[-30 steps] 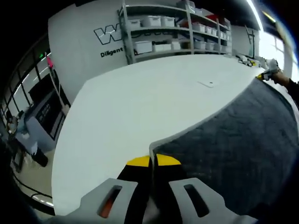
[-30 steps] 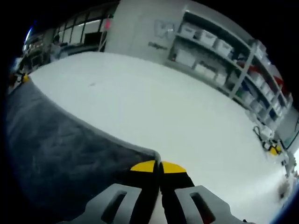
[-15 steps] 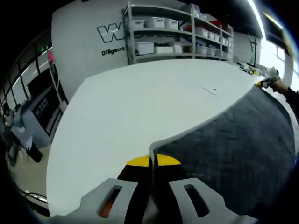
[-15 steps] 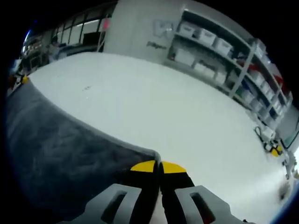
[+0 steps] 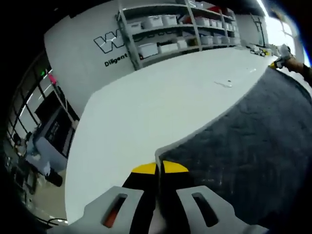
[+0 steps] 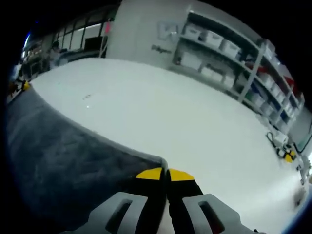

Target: Open the folded towel by lifting each exposed corner and separating the folded layers until the towel lies flat within the target outline without major curled edges

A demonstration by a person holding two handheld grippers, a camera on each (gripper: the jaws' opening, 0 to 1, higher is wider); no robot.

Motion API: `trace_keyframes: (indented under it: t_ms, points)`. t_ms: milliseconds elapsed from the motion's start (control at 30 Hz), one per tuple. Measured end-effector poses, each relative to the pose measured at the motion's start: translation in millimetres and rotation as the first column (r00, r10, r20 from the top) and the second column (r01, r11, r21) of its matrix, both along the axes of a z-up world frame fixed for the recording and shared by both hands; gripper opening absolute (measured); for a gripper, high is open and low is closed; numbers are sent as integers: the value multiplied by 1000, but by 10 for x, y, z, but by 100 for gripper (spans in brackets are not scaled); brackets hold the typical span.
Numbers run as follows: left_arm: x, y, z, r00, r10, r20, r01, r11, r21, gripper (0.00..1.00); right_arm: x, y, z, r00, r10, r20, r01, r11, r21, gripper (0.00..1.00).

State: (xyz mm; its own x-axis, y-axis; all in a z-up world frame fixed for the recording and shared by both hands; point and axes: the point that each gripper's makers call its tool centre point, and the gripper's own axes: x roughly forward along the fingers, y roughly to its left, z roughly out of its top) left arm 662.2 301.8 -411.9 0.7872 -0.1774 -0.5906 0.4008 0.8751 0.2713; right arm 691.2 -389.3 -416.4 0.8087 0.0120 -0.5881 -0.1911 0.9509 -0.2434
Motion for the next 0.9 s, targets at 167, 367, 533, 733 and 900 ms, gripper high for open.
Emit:
trace_keyframes:
  t_ms: [167,367,533,733,900]
  points:
    - [-38,-28,-2,1000,6,27,-5,998,-60,1,-1,44,2,1000,3,24,-2,1000,-29,0]
    - [-13,108,15,995,95,41,-88,985,-147,16,29,43,16,999,-10,48,10,1000,2,0]
    - [-14,172,13,989,148,26,-141,971,-191,29,42,-32,67,996,-7,87,11,999,-50,18]
    - [115,410,45,975,218,32,-210,964,-166,54,14,-290,156,990,-72,118,76,997,-28,58]
    - [284,638,111,962,265,70,-254,958,-132,81,-43,-361,226,983,-100,151,92,994,58,72]
